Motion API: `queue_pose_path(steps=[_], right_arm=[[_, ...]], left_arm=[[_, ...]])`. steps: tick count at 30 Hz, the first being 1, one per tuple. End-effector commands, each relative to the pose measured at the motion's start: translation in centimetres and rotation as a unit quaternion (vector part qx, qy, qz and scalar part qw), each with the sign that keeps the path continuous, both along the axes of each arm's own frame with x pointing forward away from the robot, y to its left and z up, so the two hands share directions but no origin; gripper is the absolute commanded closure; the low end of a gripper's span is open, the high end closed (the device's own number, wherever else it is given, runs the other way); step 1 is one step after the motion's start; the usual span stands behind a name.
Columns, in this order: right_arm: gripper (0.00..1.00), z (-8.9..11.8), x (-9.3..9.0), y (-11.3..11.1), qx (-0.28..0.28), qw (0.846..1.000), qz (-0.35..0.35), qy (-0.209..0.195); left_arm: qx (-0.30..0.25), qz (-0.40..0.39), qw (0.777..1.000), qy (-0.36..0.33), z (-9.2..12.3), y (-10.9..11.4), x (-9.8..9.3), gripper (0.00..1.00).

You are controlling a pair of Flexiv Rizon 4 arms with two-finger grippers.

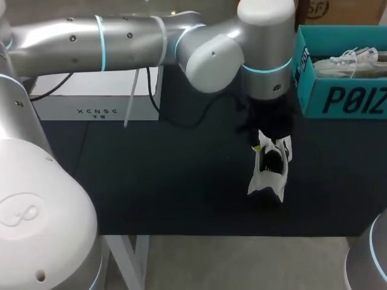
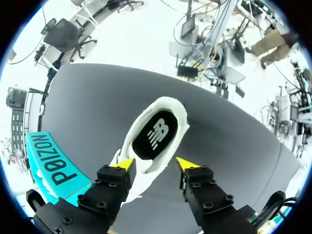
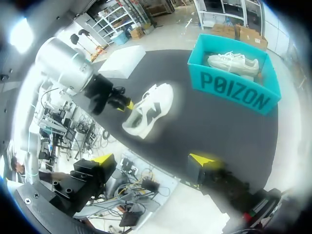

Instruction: Take the shoe out of the shoebox, open the shoe tongue, remove and reinsert the insole, then place the shoe into the shoebox

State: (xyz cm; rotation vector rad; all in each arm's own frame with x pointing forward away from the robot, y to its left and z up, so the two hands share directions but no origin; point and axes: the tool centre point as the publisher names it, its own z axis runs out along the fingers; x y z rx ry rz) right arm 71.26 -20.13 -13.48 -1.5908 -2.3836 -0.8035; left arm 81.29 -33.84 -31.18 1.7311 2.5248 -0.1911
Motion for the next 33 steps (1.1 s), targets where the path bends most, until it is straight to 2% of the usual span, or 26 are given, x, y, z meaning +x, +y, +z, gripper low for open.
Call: queue_pose_path(steps=[1,5,7,8,15,19,23,28,33], right_arm=[[0.00,0.0,0.1,0.0,-0.001,1.000,0.001,0.001],[0.00,0.0,0.1,0.0,-0.001,1.000,0.001,0.001],[0.00,0.0,0.1,0.0,-0.001,1.000,0.001,0.001],[0.00,0.0,0.1,0.0,-0.001,1.000,0.001,0.001],[0.00,0.0,0.1,0.0,-0.001,1.000,0.001,0.001],[0.00,0.0,0.1,0.0,-0.001,1.000,0.001,0.001],[0.00,0.0,0.1,0.0,-0.001,1.000,0.001,0.001],[0.00,0.0,0.1,0.0,-0.001,1.000,0.001,0.001],[0.00,0.0,0.1,0.0,-0.001,1.000,0.001,0.001]], left_arm=[[0.003,-0.001,1.000,0.000,0.0,-0.2,0.1,0.00],[0.003,-0.001,1.000,0.000,0.0,-0.2,0.1,0.00],[0.048,0.061,0.997,-0.012,0.6,0.4,-0.8,0.00],[0.017,0.081,0.997,-0.001,1.0,0.7,-1.4,0.00],[0.050,0.181,0.982,0.029,1.9,1.0,-5.3,0.00],[0.050,0.220,0.973,0.055,1.1,1.1,-7.5,0.00],[0.042,0.271,0.960,0.061,0.1,2.4,-8.8,0.00],[0.040,0.317,0.946,0.059,-0.6,3.4,-9.4,0.00],[0.043,0.331,0.942,0.041,-0.6,2.7,-9.4,0.00]])
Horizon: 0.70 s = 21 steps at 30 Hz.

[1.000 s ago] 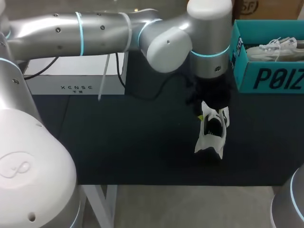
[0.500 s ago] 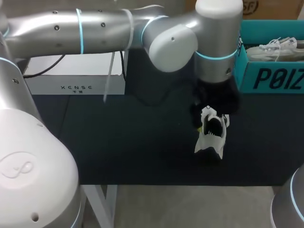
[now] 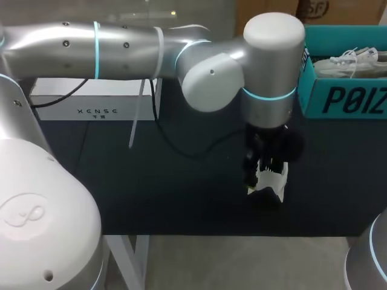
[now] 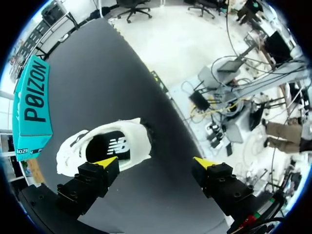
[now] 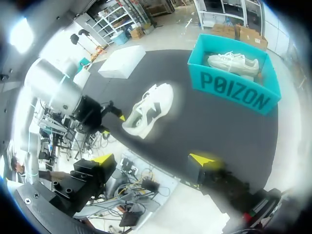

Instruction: Take the shoe out of the shoebox, open the shoe tongue, remove and reinsert the insole, then place the shoe into the shoebox

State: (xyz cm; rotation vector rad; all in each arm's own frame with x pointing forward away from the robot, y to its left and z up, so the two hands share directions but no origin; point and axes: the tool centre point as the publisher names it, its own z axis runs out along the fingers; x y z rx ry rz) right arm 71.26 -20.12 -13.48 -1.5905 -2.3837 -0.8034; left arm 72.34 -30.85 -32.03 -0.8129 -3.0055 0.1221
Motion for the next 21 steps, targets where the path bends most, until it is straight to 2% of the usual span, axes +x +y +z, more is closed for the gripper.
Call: queue_pose_path(steps=[1,9,21], right_arm=[[0.00,0.0,0.1,0.0,-0.001,1.000,0.000,0.001],[0.00,0.0,0.1,0.0,-0.001,1.000,0.000,0.001],[0.00,0.0,0.1,0.0,-0.001,1.000,0.000,0.001]], left_arm=[[0.001,0.004,1.000,-0.014,0.2,-0.6,-0.3,0.00],[0.005,0.008,1.000,-0.013,-0.8,-1.9,0.8,0.00],[0.009,0.015,1.000,0.000,-4.0,-4.1,0.7,0.00]])
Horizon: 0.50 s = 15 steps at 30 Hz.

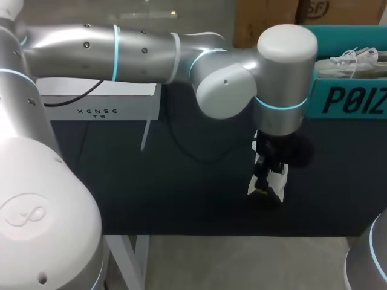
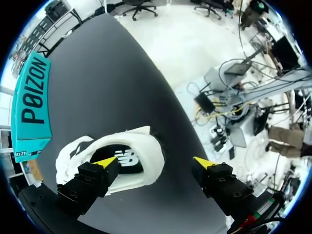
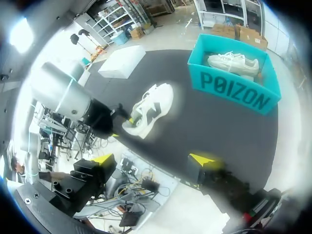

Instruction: Take the shoe out of the shoebox, open the shoe tongue, remove and reinsert the insole, then place the shoe into the shoebox

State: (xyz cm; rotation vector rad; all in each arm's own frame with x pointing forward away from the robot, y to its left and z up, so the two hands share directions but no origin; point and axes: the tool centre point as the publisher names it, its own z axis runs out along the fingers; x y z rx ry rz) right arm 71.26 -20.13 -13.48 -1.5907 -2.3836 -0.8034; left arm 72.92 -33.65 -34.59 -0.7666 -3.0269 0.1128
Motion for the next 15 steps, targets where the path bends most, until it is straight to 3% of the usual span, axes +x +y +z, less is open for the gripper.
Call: queue_pose_path(steps=[1,15], right_arm=[[0.00,0.0,0.1,0.0,-0.001,1.000,0.001,0.001],[0.00,0.0,0.1,0.0,-0.001,1.000,0.001,0.001]], left_arm=[[0.013,-0.001,1.000,0.007,-1.6,-1.5,0.1,0.00],[0.020,0.024,0.999,0.011,-2.9,-2.1,-0.1,0.00]])
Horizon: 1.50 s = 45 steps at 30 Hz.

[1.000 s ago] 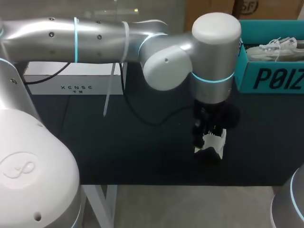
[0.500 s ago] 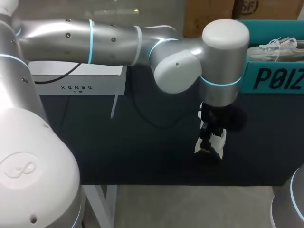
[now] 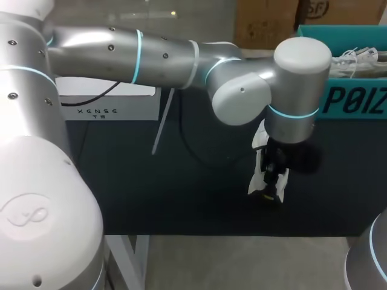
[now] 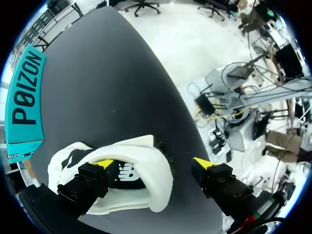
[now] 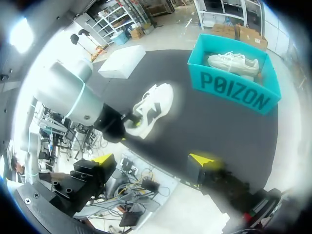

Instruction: Take the shoe out of the shoebox, open the shoe tongue, remove and reinsert the insole, then place the shoe into the shoebox

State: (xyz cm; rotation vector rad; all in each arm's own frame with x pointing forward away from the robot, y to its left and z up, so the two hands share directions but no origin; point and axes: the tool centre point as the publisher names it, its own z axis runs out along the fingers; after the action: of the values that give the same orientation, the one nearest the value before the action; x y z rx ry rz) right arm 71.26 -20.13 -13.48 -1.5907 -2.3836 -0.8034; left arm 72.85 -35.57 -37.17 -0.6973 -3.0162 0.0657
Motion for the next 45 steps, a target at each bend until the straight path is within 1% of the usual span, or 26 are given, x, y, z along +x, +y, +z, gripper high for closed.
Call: queue_pose_path(steps=[1,10,13,18,22,27,32,39,45], right_arm=[[0.00,0.0,0.1,0.0,-0.001,1.000,0.001,0.001],[0.00,0.0,0.1,0.0,-0.001,1.000,0.001,0.001],[0.00,0.0,0.1,0.0,-0.001,1.000,0.001,0.001],[0.00,0.0,0.1,0.0,-0.001,1.000,0.001,0.001],[0.00,0.0,0.1,0.0,-0.001,1.000,0.001,0.001],[0.00,0.0,0.1,0.0,-0.001,1.000,0.001,0.001],[0.00,0.0,0.1,0.0,-0.001,1.000,0.001,0.001],[0.00,0.0,0.1,0.0,-0.001,1.000,0.001,0.001],[0.00,0.0,0.1,0.0,-0.001,1.000,0.001,0.001]], left_arm=[[0.001,0.004,1.000,0.000,-0.3,-0.2,0.0,0.00],[0.013,0.018,1.000,-0.006,-0.1,0.2,-0.3,0.00],[0.017,0.030,0.999,-0.010,0.3,0.6,-0.8,0.00],[0.025,0.042,0.999,-0.012,0.2,1.0,-1.3,0.00],[0.024,0.052,0.998,-0.021,0.7,1.3,-1.6,0.00],[0.030,0.064,0.997,-0.030,1.2,2.1,-1.8,0.00],[0.027,0.073,0.996,-0.032,1.5,2.7,-2.2,0.00],[0.032,0.083,0.995,-0.034,1.6,3.4,-2.7,0.00],[0.032,0.089,0.995,-0.034,1.2,3.8,-2.5,0.00]])
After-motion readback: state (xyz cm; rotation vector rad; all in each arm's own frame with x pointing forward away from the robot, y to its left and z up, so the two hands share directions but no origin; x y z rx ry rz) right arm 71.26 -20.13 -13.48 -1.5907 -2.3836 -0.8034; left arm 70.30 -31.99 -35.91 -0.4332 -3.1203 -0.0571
